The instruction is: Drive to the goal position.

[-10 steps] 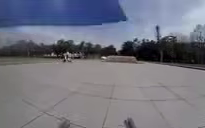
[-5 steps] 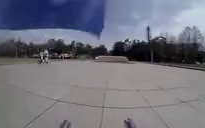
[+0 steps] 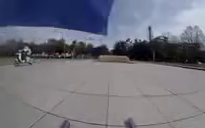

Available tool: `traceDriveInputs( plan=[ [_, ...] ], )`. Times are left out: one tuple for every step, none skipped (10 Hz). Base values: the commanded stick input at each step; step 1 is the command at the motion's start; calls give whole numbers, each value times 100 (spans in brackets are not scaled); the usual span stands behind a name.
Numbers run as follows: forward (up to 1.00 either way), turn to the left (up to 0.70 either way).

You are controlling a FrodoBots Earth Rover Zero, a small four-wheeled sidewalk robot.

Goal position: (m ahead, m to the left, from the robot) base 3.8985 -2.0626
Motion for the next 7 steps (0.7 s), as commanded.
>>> traceDriveInputs(
  plan=[
    [85,0],
    [85,0],
    [85,0],
    [85,0],
    [85,0],
    [85,0],
    [85,0]
  ],
)
